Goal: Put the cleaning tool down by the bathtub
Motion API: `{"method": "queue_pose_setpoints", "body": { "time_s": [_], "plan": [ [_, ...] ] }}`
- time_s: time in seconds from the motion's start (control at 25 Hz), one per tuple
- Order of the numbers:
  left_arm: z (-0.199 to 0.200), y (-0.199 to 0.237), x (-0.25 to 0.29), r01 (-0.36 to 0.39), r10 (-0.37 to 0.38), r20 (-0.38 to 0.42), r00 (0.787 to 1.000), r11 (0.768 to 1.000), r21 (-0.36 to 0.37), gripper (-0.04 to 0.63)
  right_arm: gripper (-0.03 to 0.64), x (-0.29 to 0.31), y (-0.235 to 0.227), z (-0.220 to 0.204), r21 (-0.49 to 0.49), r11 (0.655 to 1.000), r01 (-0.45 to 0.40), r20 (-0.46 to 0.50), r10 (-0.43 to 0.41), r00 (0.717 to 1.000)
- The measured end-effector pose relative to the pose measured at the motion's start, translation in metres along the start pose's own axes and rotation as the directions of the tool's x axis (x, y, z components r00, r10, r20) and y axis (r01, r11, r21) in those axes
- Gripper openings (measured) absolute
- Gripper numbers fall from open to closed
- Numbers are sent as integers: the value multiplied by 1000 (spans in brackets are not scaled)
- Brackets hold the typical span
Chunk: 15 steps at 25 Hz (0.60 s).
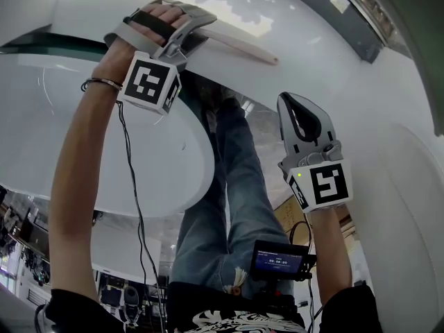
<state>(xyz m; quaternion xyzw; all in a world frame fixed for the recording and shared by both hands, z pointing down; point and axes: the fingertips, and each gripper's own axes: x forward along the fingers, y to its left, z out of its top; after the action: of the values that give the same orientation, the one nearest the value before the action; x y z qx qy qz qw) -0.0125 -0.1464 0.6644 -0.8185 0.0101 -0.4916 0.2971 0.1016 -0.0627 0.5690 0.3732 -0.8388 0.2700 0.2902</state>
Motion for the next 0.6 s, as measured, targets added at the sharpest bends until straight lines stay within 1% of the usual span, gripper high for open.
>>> {"method": "queue_pose_setpoints", "body": {
  "time_s": [0.16,0.36,0.44,0.48,0.52,0.56,0.6],
  "plan": [
    [0,3,-5,-6,6,2,1000,999,-44,187,28,0,-2,0,4,1000,0,5,0,1000],
    [6,3,-18,-6,7,25,1000,999,-41,186,28,-1,0,0,8,1000,-1,4,1,1000],
    [9,5,-25,-19,22,40,999,998,-61,187,28,-1,2,0,3,1000,-5,7,5,1000],
    [12,9,-30,-36,42,60,997,995,-89,186,28,-1,3,1,2,1000,-7,9,7,1000],
    [17,15,-36,-61,73,88,993,989,-134,184,28,-1,4,2,2,1000,-9,12,9,1000],
    [22,22,-43,-89,113,115,987,976,-197,173,28,-1,4,3,2,1000,-10,16,10,1000],
    [25,29,-49,-116,155,130,979,957,-265,166,28,-2,5,5,2,1000,-12,19,12,1000]
  ]
}}
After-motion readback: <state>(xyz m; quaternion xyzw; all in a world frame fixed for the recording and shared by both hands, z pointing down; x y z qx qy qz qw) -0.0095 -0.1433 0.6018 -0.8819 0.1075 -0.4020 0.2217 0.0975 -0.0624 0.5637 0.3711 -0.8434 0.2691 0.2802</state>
